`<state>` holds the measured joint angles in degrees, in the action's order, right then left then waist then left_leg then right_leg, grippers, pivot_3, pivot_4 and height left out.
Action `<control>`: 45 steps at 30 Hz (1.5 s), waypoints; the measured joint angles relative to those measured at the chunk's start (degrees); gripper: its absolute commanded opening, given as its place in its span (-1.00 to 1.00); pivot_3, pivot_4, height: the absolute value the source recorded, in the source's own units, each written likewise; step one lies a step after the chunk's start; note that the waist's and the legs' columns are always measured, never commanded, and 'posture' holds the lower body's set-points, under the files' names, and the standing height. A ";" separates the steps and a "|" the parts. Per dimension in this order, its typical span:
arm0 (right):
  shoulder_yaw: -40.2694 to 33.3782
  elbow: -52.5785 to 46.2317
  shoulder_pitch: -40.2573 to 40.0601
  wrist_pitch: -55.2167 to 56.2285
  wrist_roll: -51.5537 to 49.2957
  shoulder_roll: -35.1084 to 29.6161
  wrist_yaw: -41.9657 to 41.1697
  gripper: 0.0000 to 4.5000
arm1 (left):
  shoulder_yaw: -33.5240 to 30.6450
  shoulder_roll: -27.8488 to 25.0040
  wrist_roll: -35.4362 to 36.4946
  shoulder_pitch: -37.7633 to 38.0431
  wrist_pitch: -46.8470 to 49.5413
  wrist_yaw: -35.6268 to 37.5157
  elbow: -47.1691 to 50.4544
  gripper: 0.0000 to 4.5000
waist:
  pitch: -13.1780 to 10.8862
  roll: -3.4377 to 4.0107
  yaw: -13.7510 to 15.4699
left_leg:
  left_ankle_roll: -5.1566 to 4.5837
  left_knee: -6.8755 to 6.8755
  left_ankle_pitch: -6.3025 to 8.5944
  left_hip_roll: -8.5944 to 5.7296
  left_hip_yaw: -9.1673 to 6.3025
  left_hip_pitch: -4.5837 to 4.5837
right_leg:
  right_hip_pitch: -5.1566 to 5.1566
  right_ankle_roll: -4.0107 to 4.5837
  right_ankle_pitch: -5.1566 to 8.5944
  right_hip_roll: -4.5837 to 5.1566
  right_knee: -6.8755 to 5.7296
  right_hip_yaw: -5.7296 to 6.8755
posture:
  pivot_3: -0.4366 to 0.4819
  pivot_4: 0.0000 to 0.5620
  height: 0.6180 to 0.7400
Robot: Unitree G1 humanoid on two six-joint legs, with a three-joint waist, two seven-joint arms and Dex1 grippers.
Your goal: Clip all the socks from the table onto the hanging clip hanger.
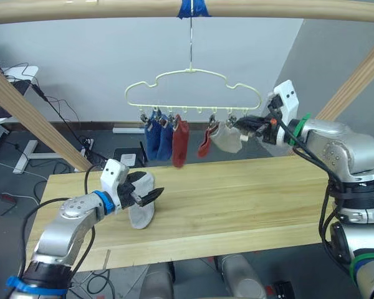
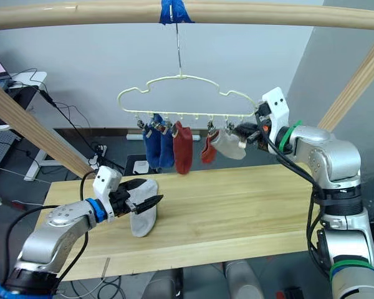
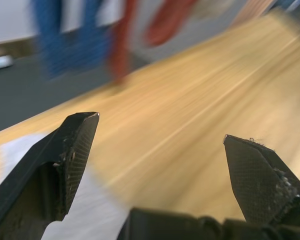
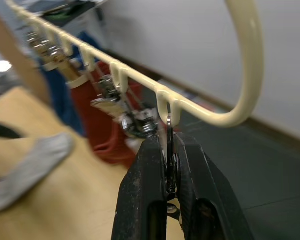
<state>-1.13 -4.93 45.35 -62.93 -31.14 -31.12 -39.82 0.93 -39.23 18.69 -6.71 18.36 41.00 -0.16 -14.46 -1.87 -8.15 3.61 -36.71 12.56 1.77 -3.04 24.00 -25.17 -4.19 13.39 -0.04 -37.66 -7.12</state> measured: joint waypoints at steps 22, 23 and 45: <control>-4.65 -4.47 1.25 -14.14 -8.36 0.55 6.14 -1.00 | 2.00 6.55 -12.50 -13.42 -8.54 1.41 -32.15 0.83 | -0.02 0.02 -0.42 | 0.00 0.03 0.01 -0.04 -0.04 0.11 | -0.05 -0.26 -0.09 0.09 -0.01 0.08 | -0.51 -0.16 1.00; -4.65 -4.47 1.29 -14.14 -8.36 0.53 6.22 -1.00 | 1.95 6.57 -12.51 -13.36 -8.61 1.97 -32.17 0.74 | -0.02 0.02 -0.46 | 0.00 0.03 0.01 -0.04 -0.04 0.11 | -0.05 -0.27 -0.09 0.09 -0.01 0.08 | -0.50 -0.17 1.00; -6.31 -0.80 3.78 -15.51 -8.65 -0.23 7.31 -1.00 | 4.54 9.29 -1.63 0.85 -7.02 16.50 -2.83 -0.99 | -0.03 0.00 -1.22 | 0.00 0.09 0.01 -0.05 -0.09 0.31 | -0.15 -0.12 -0.17 0.15 0.08 0.13 | -0.47 -0.14 1.00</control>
<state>-7.44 -5.73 49.14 -78.44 -39.79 -31.35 -32.51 5.46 -29.94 17.07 -5.87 11.33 57.50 -2.99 -14.49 -1.88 -9.37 3.62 -36.62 12.57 1.72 -3.13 24.31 -25.32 -4.31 13.23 0.10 -37.58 -6.99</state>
